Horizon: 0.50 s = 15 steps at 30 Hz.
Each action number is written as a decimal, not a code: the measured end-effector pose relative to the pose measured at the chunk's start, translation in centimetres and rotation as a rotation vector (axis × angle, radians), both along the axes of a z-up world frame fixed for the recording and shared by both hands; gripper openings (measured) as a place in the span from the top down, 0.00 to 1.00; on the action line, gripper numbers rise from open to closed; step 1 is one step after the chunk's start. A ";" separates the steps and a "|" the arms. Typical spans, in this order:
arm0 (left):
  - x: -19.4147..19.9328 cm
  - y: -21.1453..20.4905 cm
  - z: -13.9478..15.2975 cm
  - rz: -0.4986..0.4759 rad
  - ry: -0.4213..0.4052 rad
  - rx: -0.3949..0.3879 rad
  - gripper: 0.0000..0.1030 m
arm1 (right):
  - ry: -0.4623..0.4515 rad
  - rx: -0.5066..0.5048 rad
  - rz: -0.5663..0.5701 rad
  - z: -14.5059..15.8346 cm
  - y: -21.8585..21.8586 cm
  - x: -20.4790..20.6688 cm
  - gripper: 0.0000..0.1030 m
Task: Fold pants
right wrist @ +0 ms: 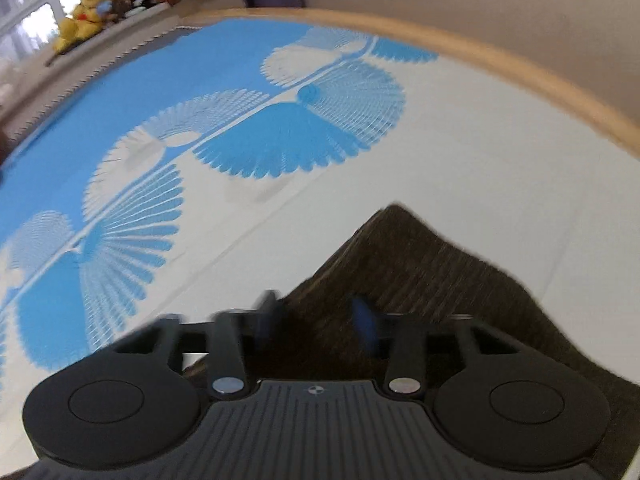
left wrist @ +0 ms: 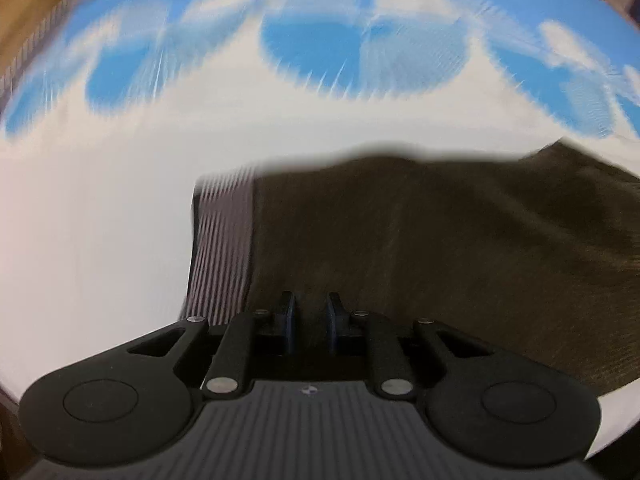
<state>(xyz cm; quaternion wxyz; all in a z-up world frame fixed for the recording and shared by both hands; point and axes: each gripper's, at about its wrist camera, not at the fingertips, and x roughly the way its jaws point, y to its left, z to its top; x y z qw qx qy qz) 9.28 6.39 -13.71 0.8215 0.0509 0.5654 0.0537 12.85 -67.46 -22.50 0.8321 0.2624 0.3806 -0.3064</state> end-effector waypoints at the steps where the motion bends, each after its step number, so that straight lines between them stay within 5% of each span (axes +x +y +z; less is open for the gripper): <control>1: 0.1 -1.1 0.8 -0.039 -0.039 -0.013 0.82 | 0.003 0.005 -0.021 -0.1 0.0 0.1 0.94; 6: 2.5 -10.6 2.5 -0.349 -0.112 -0.148 0.82 | -0.028 0.006 -0.139 0.6 -1.3 -0.2 0.96; 10: 4.7 -17.1 0.1 -0.528 -0.152 -0.245 0.82 | -0.031 0.064 -0.146 -0.7 -2.0 -0.2 0.94; 12: 6.2 -18.2 -2.8 -0.536 -0.160 -0.196 0.84 | -0.034 0.079 -0.120 -0.5 -2.2 -0.3 0.89; 13: 7.4 -18.1 -4.9 -0.475 -0.133 -0.118 0.98 | -0.048 0.094 -0.104 -0.1 -2.5 -0.7 0.87; 15: 8.6 -16.4 -5.8 -0.332 -0.139 -0.214 0.98 | -0.096 0.101 -0.104 1.2 -3.1 -2.1 0.74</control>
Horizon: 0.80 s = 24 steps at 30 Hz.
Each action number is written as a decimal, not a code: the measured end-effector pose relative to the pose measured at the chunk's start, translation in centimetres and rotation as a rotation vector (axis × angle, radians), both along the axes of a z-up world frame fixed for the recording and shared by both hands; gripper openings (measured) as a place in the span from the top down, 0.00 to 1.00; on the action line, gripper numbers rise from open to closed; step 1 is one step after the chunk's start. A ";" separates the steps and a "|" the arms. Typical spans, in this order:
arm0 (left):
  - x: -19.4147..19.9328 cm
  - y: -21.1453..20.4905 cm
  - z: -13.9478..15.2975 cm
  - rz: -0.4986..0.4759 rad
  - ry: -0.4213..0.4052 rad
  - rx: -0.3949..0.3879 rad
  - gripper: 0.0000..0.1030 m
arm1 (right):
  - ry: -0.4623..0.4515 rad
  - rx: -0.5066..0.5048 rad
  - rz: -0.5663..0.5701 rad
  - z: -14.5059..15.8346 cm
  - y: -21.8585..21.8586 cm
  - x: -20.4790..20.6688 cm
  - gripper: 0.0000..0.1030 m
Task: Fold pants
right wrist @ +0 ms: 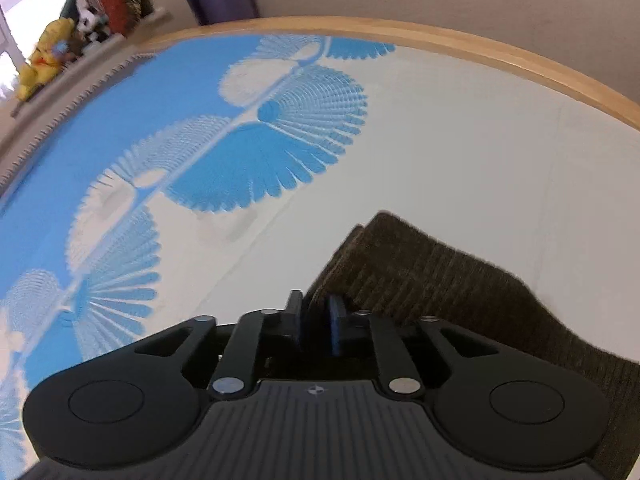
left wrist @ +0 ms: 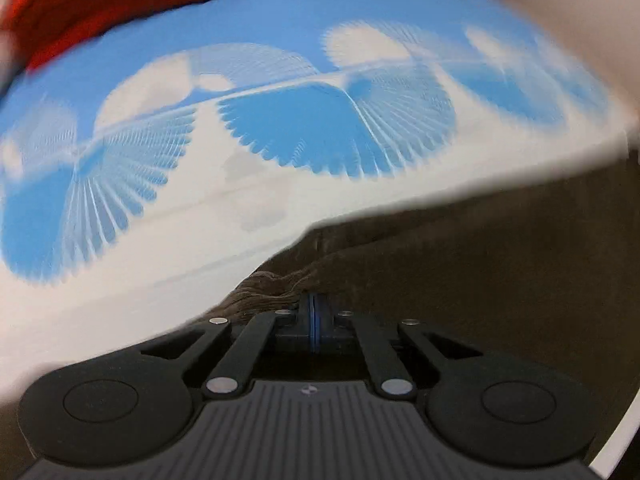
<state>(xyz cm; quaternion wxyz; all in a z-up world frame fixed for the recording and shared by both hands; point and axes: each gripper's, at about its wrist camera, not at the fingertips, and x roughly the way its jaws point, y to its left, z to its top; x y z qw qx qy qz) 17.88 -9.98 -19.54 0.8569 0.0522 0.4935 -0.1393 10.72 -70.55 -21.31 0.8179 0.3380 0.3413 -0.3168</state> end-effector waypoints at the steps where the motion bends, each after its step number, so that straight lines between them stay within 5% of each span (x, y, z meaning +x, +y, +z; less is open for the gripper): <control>1: 0.3 0.2 0.5 0.039 0.019 -0.013 0.98 | -0.024 -0.005 -0.007 0.8 -0.4 -1.2 0.69; 5: -0.5 -2.0 3.2 -0.017 -0.064 -0.069 0.95 | -0.094 0.001 -0.002 3.1 -2.4 -5.9 0.61; 9: 0.3 -2.6 -1.3 -0.042 0.090 0.003 0.92 | -0.120 -0.009 -0.006 4.7 -3.5 -11.8 0.61; 11: -0.1 -3.8 0.1 0.000 0.070 0.050 0.92 | -0.113 0.029 -0.048 4.6 -3.6 -15.3 0.59; 14: -3.3 -5.7 3.6 -0.064 -0.018 0.005 0.86 | -0.129 0.182 -0.148 3.3 -4.3 -19.4 0.57; 18: -9.6 -7.7 6.3 -0.159 0.050 -0.075 0.70 | -0.071 0.271 -0.216 0.1 -4.4 -21.2 0.53; 24: -17.2 -6.3 6.9 -0.115 0.078 -0.102 0.70 | -0.088 0.403 -0.310 -3.5 -5.1 -21.8 0.53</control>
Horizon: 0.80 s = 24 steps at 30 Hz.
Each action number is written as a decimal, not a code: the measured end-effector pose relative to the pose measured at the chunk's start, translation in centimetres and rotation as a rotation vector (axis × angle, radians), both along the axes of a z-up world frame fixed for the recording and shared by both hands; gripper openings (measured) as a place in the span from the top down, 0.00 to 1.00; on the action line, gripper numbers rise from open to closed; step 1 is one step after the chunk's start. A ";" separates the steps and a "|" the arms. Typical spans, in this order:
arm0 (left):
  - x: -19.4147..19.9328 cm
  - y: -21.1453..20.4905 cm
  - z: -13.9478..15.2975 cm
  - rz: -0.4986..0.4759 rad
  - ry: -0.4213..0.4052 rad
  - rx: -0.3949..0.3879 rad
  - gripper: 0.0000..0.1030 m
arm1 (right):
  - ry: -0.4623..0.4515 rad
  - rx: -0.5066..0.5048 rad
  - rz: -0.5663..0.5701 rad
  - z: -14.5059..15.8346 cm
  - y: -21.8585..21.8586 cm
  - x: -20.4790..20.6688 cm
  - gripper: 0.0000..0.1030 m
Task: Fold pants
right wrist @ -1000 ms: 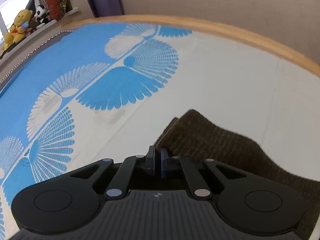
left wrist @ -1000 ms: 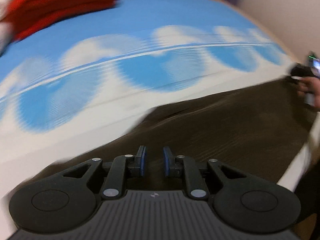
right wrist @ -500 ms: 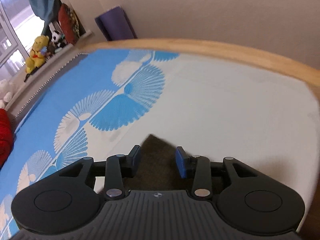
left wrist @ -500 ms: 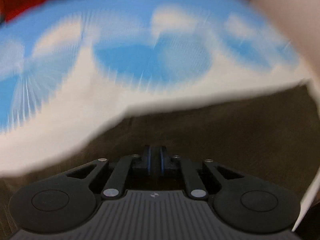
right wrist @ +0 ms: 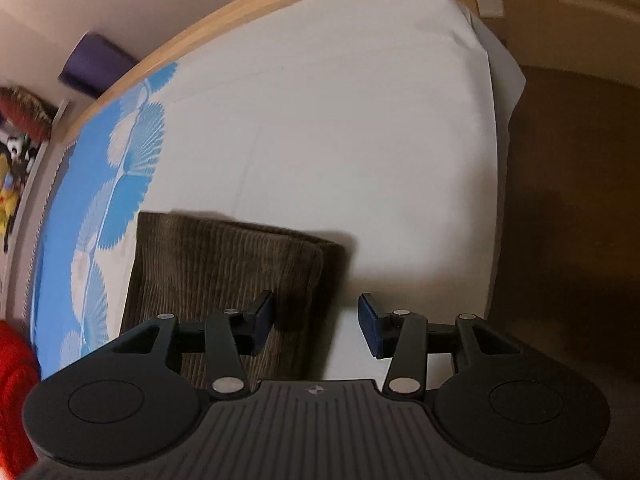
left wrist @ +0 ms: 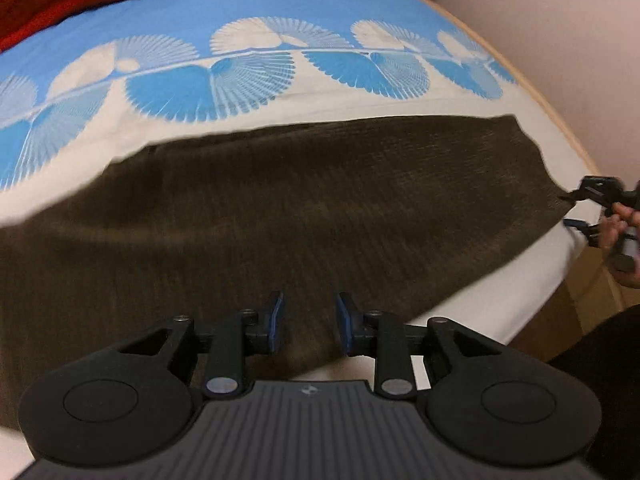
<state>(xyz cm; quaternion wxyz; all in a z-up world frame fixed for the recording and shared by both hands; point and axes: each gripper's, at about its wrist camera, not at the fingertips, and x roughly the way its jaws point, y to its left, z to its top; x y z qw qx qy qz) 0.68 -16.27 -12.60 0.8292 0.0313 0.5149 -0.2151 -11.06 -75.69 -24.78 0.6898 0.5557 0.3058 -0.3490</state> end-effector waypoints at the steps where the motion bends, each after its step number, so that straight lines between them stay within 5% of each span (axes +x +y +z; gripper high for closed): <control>1: -1.6 0.3 0.5 0.015 -0.018 -0.014 0.70 | -0.014 -0.004 0.002 -0.1 -0.2 0.2 0.53; 5: -4.6 2.3 -0.7 0.099 -0.117 -0.043 0.70 | 0.000 -0.049 0.018 -0.3 -0.4 1.1 0.75; 7: -5.1 3.0 -2.9 0.150 -0.178 0.021 0.70 | 0.013 -0.079 0.011 0.2 0.1 1.0 0.81; 9: -4.3 3.4 -7.3 0.177 -0.024 0.090 0.68 | -0.002 -0.113 -0.014 1.2 0.7 0.8 0.82; 11: -4.4 3.2 -6.2 0.130 -0.076 0.117 0.67 | -0.031 -0.154 -0.031 2.5 1.4 0.7 0.83; 14: -5.2 5.2 -4.4 0.194 -0.140 0.017 0.67 | -0.061 -0.225 -0.014 4.4 2.2 0.9 0.83; 16: -4.5 5.4 -6.7 0.172 -0.031 0.117 0.66 | -0.072 -0.298 0.025 5.9 3.0 1.2 0.83; 21: -4.6 8.2 -4.1 0.273 -0.071 -0.024 0.66 | -0.084 -0.569 0.210 11.9 8.3 2.9 0.84; 24: -4.9 10.2 -2.9 0.341 -0.140 -0.027 0.66 | -0.103 -0.787 0.390 16.6 14.9 4.8 0.84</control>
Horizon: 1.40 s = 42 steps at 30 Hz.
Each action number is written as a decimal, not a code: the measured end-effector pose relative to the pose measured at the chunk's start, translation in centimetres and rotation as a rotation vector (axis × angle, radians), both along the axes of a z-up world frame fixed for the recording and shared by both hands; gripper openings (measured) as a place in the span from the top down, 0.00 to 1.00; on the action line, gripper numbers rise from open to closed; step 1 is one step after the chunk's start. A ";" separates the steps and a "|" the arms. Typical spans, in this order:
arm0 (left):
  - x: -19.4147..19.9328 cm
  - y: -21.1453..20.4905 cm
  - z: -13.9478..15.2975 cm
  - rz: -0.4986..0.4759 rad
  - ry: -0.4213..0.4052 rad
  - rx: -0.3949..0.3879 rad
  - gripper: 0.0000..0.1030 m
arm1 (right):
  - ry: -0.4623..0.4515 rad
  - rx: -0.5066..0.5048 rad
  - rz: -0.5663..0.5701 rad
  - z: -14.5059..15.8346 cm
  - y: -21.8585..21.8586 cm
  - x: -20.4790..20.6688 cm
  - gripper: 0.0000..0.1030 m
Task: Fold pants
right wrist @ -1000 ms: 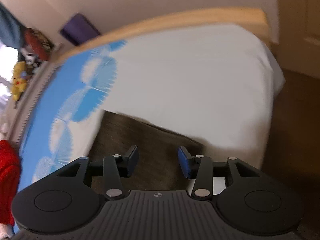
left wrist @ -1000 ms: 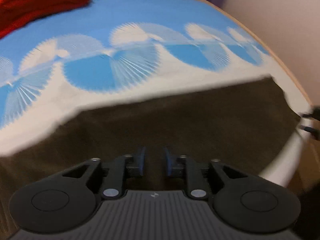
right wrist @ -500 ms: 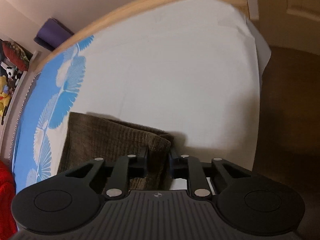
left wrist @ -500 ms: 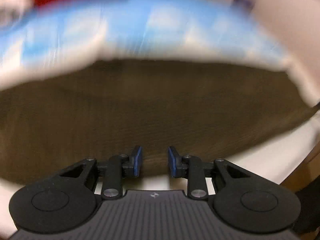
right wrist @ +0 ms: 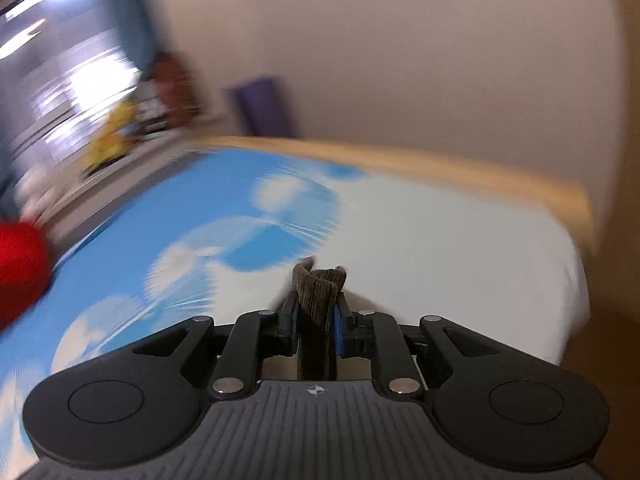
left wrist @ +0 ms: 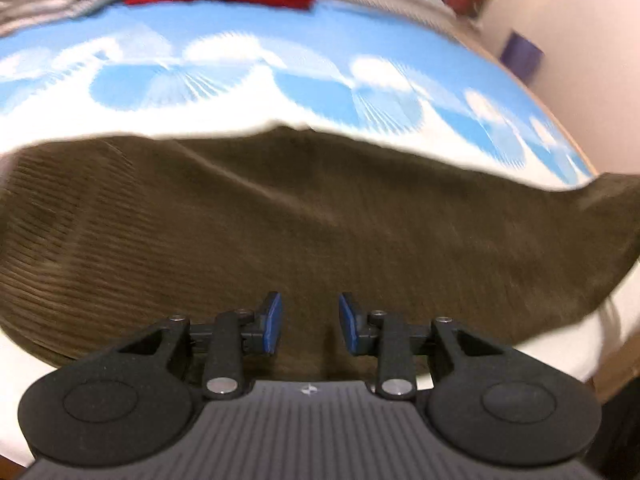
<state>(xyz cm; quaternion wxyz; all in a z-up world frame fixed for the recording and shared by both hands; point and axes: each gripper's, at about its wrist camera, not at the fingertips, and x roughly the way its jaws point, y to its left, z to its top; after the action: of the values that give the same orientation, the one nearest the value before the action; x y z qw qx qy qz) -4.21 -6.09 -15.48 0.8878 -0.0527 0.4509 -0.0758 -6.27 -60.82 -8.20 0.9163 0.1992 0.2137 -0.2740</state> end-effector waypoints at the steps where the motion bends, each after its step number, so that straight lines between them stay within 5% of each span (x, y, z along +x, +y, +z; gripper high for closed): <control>1: -0.2 0.7 0.3 0.022 -0.021 0.011 0.66 | -0.009 -0.094 0.073 1.6 3.5 0.7 0.84; 5: 0.1 2.9 1.5 0.115 -0.063 0.006 0.66 | -0.070 -0.310 0.377 4.5 17.4 1.9 0.84; 9: 0.5 4.1 2.6 0.164 -0.091 -0.004 0.66 | -0.072 -0.398 0.691 1.3 30.6 1.3 0.83; 11: 0.8 5.1 2.7 0.179 -0.062 -0.036 0.65 | 0.013 -0.415 0.853 -3.0 35.6 1.0 0.81; 13: 1.1 5.6 2.5 0.196 -0.037 -0.065 0.65 | 0.247 -0.399 1.065 -8.6 39.3 0.7 0.79; 15: 1.2 6.3 2.5 0.210 -0.024 -0.085 0.65 | 0.330 -0.410 1.121 -10.9 40.3 -0.6 0.77; 19: 1.4 7.4 3.1 0.228 -0.034 -0.134 0.63 | 0.271 -0.339 1.146 -8.4 37.8 -2.2 0.68; 22: 1.6 7.4 3.3 0.231 -0.044 -0.118 0.63 | 0.205 -0.367 1.058 -6.5 36.4 -0.9 0.52; 26: 1.8 7.4 2.5 0.244 -0.013 -0.118 0.63 | 0.247 -0.339 1.040 -7.5 36.4 2.7 0.52; 30: 1.8 7.7 2.4 0.241 -0.005 -0.131 0.63 | 0.357 -0.318 1.187 -9.9 39.0 4.2 0.51; 31: 1.9 7.8 2.3 0.242 -0.006 -0.133 0.63 | 0.359 -0.322 1.195 -9.8 38.8 4.3 0.53; 33: 1.9 8.0 2.3 0.245 -0.007 -0.136 0.63 | 0.323 -0.264 1.200 -8.5 37.8 3.7 0.80; 37: 2.1 7.8 2.3 0.231 -0.003 -0.138 0.63 | 0.275 -0.290 1.246 -7.0 36.4 1.9 0.87; 40: 2.2 7.5 1.9 0.229 0.004 -0.122 0.63 | 0.318 -0.332 1.277 -7.8 37.0 1.8 0.80; 42: 2.1 7.6 1.7 0.240 0.018 -0.123 0.63 | 0.323 -0.345 1.280 -8.0 37.8 2.1 0.58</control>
<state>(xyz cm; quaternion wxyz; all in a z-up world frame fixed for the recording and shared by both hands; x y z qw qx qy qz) -2.13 1.52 -13.80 0.8814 -0.1612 0.4440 0.0038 -4.19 -22.97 -16.22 0.8731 -0.1588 0.3767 0.2656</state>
